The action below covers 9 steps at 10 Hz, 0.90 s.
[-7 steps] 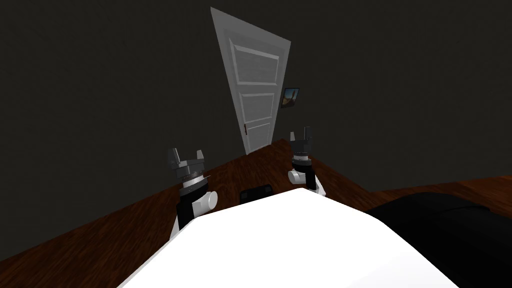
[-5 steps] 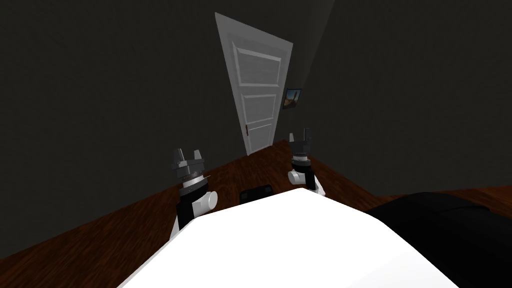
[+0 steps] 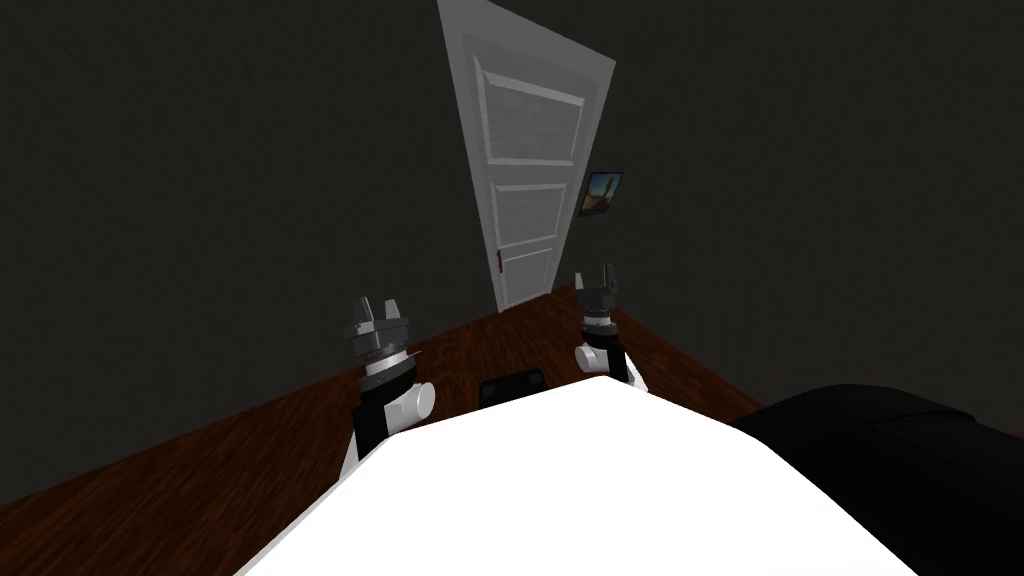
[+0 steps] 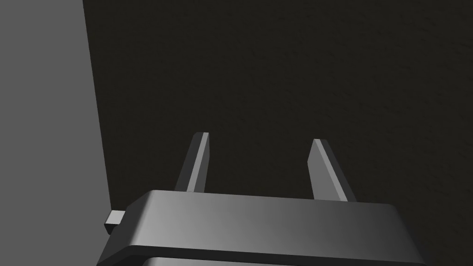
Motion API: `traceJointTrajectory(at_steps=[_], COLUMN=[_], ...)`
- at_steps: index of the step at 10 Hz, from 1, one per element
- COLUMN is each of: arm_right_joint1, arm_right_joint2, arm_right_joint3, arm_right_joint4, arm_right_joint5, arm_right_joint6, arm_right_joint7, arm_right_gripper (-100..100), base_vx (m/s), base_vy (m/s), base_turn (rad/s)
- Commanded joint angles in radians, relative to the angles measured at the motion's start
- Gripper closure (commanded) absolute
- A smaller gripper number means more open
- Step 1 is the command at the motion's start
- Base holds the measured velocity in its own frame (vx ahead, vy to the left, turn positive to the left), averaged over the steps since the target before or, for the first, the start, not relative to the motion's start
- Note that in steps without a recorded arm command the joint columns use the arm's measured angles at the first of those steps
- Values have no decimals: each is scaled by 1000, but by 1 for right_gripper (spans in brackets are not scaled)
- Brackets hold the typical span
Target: Pull the door open
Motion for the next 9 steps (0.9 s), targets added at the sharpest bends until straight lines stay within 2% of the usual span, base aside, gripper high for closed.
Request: traceJointTrajectory(at_steps=[1, 2, 9], arm_right_joint1=[1, 6, 25], arm_right_joint2=[-4, -8, -19], arm_right_joint3=[-1, 2, 11], arm_right_joint4=[18, 43, 138], arm_right_joint5=[-6, -12, -37], arm_right_joint6=[-6, -15, -52], arm_right_joint7=[-28, -62, -194], arm_right_gripper=[-100, -100, -100], base_vx=[110, 110, 110], base_vy=[13, 23, 7], base_turn=[59, 110, 100])
